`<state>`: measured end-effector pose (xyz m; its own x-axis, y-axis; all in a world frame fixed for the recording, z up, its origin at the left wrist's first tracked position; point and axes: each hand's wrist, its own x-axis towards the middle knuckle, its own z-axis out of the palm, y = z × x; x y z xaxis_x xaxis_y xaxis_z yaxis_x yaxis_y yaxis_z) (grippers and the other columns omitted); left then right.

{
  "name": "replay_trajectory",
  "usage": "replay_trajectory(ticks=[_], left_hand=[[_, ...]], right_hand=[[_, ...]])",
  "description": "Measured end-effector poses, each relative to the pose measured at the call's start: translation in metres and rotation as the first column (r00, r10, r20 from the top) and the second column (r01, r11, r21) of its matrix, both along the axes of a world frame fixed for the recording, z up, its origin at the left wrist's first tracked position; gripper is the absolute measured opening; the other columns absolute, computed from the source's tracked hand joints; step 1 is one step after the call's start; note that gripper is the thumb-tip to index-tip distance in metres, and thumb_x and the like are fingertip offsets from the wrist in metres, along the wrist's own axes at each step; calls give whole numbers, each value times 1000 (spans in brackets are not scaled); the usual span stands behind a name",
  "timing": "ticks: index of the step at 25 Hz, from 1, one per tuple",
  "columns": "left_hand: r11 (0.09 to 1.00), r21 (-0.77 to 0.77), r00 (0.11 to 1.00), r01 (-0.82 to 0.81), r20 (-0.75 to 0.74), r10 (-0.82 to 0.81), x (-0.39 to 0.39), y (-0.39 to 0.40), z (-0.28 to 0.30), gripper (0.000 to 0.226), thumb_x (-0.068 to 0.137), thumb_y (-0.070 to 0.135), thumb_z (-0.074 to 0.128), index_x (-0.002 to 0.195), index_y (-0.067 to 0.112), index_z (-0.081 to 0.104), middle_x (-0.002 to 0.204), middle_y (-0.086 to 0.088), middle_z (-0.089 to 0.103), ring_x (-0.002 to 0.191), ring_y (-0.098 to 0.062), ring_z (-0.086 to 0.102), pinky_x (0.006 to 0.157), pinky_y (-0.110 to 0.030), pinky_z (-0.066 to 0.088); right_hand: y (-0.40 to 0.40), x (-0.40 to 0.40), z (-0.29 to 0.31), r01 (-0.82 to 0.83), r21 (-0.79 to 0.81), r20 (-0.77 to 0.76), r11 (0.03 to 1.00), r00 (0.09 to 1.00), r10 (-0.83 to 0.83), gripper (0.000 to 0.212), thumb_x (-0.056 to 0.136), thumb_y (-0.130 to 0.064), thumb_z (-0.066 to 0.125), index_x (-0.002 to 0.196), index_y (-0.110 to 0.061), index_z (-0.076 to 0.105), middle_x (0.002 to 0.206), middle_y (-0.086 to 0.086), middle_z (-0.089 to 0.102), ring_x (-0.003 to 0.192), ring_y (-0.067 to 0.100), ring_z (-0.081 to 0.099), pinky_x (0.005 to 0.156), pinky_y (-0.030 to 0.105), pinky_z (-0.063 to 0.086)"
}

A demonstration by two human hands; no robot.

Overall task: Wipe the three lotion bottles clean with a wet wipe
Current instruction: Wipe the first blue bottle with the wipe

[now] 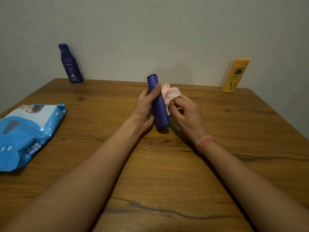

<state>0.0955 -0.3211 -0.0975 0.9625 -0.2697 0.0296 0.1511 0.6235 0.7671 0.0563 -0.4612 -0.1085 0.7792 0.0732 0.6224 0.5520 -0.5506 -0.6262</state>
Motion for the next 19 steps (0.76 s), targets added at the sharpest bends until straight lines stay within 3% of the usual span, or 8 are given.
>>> replay_trajectory(ticks=[2,4,8,12,16,19], left_hand=[[996,32,996,-87,-2,87,5,5,-1,77,75,27,79,140,1,47,96,-9,70,85,-24,68,81,-43,59],[986,76,989,-150,15,150,8,6,-4,76,74,31,80,137,1,49,91,-6,71,80,-23,70,73,-41,58],[987,117,986,-111,134,95,8,0,-7,70,72,37,74,127,2,50,93,-8,68,83,-23,69,77,-40,59],[995,95,982,4,185,-22,3,-4,-6,53,80,30,71,123,6,51,104,-12,65,92,-27,67,84,-45,57],[984,53,979,-168,125,160,2,1,-2,58,80,29,71,128,1,53,108,-7,67,89,-17,67,79,-33,57],[966,-66,968,-250,9,251,10,9,-5,53,88,25,71,132,1,53,113,-8,70,101,-17,69,92,-35,55]], right_hand=[[1,-2,1,-26,-45,-52,999,998,24,10,95,-26,57,102,-23,62,94,-10,58,85,1,56,73,15,47],[1,-4,1,-32,-62,-80,998,996,27,25,90,-34,62,112,-21,62,99,-12,60,86,-2,57,73,14,48],[1,-4,0,6,-29,-101,1000,995,-9,51,85,-39,66,131,-20,56,107,-9,62,91,2,58,77,17,51],[-1,-2,0,72,-96,-66,993,995,-78,37,86,-44,62,112,-18,60,98,-4,57,85,6,54,72,20,49],[-3,-2,-5,12,-207,-151,978,988,-44,33,87,-51,60,97,-20,65,95,-12,57,78,-3,51,67,14,38],[0,-1,-8,-2,-222,-178,975,983,-38,37,92,-51,51,89,-18,65,88,-7,60,74,3,54,65,24,45]])
